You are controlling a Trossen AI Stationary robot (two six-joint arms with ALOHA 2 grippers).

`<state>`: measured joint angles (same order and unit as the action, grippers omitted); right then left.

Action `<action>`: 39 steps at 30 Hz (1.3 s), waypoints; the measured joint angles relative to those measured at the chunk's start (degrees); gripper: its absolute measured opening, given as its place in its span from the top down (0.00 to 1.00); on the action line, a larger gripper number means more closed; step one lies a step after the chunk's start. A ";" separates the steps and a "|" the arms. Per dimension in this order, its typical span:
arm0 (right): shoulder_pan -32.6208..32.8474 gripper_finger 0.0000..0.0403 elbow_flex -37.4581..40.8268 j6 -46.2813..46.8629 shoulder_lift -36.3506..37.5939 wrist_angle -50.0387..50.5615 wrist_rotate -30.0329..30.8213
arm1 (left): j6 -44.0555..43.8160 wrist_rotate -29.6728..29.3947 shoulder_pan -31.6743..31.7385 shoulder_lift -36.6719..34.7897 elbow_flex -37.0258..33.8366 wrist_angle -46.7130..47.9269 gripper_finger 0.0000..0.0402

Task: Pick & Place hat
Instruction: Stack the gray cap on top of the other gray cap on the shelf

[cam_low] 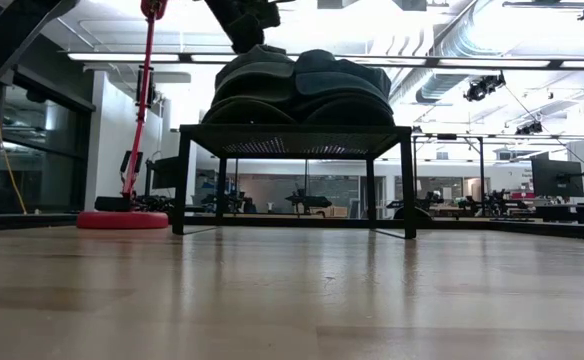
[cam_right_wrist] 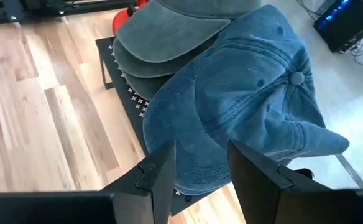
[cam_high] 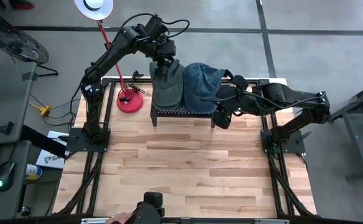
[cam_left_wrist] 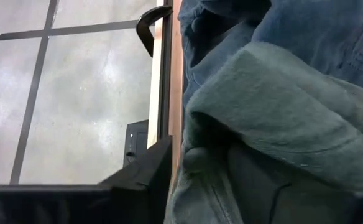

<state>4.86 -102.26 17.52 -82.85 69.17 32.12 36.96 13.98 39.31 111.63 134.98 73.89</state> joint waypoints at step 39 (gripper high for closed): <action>-0.02 0.65 -0.01 -5.04 0.30 1.00 -8.60 | -6.72 -13.68 -4.79 -4.31 -0.02 -0.98 0.31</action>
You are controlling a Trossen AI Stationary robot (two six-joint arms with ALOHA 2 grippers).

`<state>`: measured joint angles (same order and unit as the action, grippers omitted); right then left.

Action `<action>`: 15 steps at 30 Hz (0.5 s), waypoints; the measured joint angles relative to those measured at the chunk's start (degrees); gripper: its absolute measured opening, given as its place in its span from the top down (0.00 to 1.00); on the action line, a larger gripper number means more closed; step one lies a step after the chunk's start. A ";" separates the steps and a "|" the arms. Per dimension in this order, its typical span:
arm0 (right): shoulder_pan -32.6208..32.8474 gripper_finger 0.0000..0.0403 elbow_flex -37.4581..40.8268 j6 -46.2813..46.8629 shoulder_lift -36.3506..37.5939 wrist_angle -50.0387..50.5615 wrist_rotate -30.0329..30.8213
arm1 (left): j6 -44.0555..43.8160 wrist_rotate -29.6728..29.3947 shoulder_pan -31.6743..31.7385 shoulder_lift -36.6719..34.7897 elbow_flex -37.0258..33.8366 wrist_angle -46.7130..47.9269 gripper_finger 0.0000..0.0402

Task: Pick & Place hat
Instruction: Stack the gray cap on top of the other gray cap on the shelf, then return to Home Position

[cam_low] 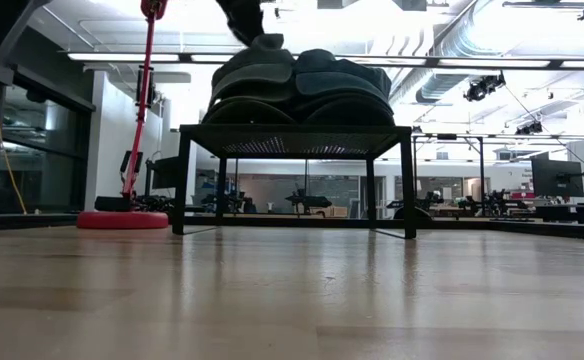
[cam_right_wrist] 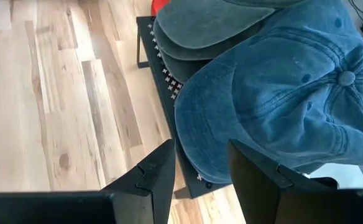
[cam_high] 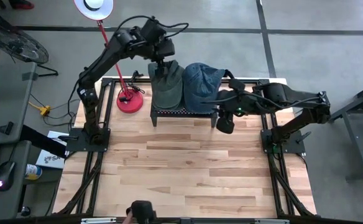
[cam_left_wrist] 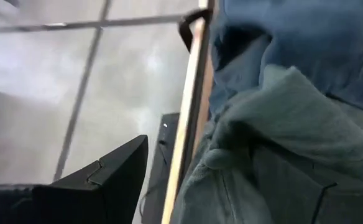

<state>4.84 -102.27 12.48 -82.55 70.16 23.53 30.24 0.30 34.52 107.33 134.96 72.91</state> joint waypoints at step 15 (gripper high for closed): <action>-1.97 0.65 -0.01 -6.27 11.57 1.80 -4.79 | -6.55 -0.80 -6.22 -13.97 0.04 -6.50 0.31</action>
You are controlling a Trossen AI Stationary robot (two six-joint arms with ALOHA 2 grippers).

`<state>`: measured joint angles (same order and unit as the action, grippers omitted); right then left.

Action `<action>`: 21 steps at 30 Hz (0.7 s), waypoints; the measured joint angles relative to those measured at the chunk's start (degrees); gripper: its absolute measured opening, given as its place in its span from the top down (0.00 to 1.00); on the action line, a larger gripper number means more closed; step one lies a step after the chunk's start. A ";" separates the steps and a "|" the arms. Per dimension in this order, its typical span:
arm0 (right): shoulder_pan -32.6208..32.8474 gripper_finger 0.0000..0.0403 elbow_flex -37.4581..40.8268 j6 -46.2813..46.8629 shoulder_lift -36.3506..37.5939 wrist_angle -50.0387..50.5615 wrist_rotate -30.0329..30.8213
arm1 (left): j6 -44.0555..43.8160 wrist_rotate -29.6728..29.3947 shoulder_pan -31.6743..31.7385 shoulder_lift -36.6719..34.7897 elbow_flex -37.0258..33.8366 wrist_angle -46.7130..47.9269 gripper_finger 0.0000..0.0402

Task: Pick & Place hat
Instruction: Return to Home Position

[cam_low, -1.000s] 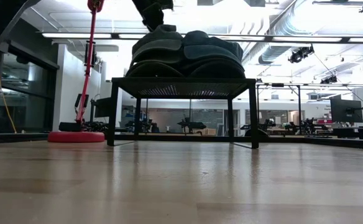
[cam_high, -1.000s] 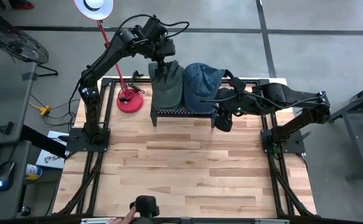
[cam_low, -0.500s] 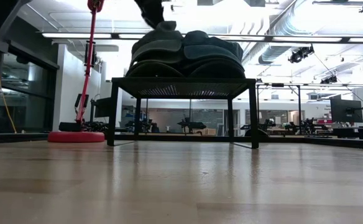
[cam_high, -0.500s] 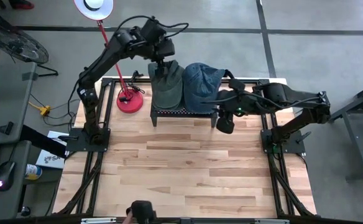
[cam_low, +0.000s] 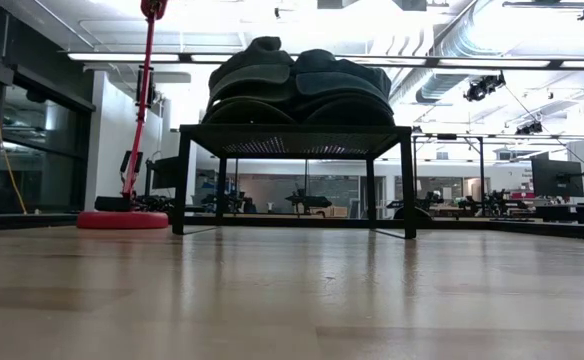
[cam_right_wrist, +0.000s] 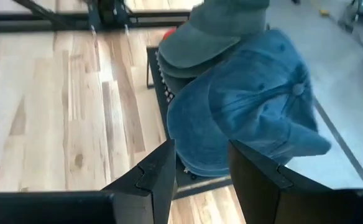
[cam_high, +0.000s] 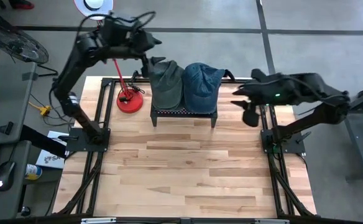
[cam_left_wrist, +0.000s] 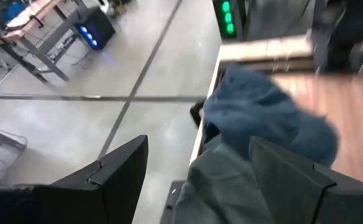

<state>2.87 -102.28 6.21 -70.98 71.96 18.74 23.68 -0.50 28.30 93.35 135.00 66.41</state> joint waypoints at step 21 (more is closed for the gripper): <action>-0.61 0.65 3.11 19.34 14.80 3.42 3.87 | -13.09 4.49 -1.72 -16.13 -1.75 20.92 0.31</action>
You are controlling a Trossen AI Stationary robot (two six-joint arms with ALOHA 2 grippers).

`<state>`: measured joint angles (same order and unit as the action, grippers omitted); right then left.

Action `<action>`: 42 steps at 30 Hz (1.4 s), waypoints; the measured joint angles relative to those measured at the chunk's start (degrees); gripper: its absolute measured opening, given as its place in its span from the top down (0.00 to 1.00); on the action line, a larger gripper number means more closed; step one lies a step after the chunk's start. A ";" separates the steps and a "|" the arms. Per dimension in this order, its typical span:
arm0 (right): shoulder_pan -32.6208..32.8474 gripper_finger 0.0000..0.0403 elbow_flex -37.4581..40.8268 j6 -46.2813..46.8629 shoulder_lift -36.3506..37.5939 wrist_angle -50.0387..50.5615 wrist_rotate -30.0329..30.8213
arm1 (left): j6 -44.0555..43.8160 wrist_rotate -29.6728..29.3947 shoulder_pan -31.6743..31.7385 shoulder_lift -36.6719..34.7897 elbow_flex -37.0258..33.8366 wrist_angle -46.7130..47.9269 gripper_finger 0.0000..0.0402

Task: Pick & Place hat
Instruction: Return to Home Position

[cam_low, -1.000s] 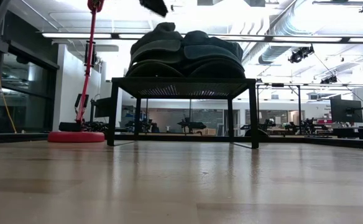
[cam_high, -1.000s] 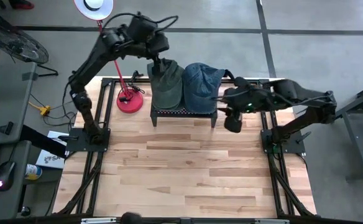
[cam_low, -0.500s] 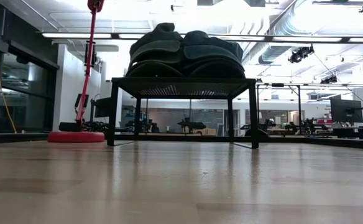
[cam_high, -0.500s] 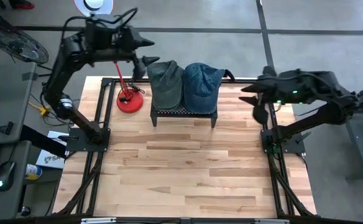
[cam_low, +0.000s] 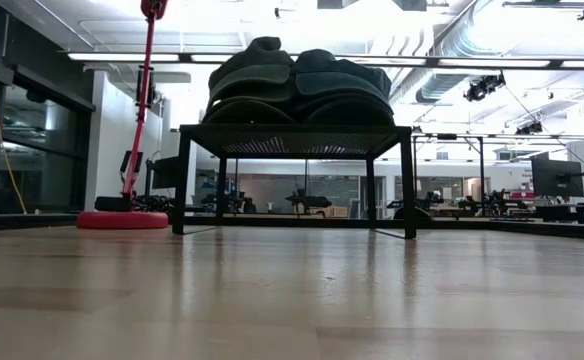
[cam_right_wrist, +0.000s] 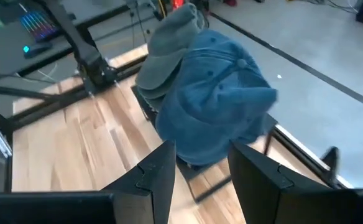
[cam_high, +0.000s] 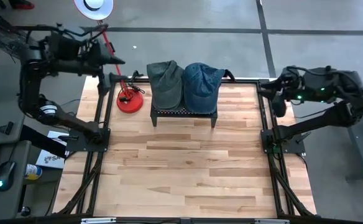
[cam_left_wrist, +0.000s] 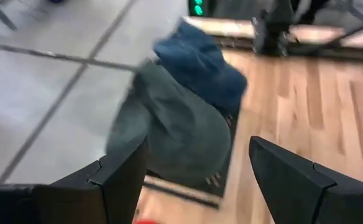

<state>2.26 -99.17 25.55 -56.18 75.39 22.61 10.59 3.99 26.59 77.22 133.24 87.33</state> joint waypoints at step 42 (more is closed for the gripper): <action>-0.01 0.65 98.47 0.02 37.26 -108.49 -9.89 | -29.62 16.16 0.00 -62.66 -115.27 -84.86 0.31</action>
<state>2.26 -0.70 25.58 -18.92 -33.10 12.73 -19.03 20.15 26.59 14.56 17.98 2.47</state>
